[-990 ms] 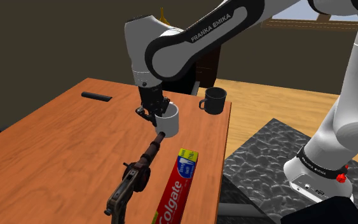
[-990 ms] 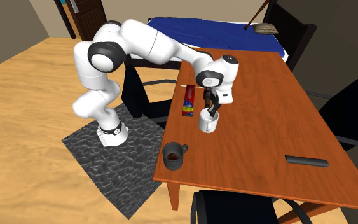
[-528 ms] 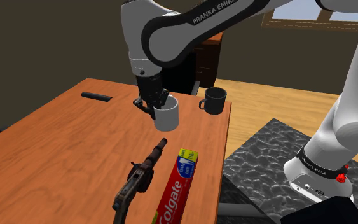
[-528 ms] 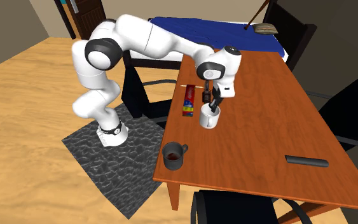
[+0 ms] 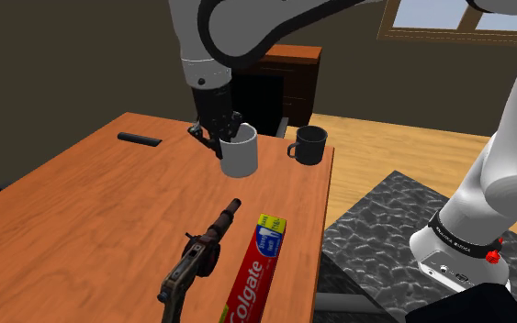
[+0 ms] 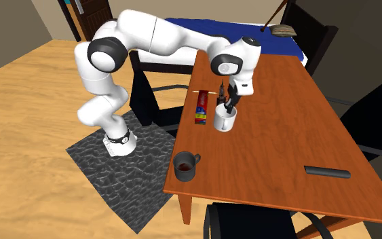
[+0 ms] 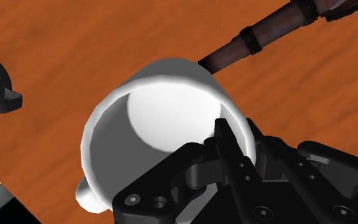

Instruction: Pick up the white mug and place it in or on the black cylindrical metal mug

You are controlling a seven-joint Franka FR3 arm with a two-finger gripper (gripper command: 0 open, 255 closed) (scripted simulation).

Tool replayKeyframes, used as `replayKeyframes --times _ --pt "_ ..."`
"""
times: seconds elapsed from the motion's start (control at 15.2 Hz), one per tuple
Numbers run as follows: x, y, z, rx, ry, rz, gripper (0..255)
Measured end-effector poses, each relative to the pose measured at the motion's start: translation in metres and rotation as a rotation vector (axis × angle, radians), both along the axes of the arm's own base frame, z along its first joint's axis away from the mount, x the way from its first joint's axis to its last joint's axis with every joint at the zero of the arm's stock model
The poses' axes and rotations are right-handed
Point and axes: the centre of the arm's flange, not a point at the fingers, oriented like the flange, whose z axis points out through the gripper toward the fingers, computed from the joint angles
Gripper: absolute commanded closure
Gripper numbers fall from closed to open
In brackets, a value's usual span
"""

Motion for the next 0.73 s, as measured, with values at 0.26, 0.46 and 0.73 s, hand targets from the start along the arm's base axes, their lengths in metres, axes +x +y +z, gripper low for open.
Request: replayKeyframes --times 0.26,0.46,0.73 --pt "0.000 0.001 0.019 0.000 0.000 0.000 255" --pt "0.000 0.000 0.035 0.000 0.000 0.000 255" --pt "0.000 0.000 0.057 0.000 0.000 0.000 255"
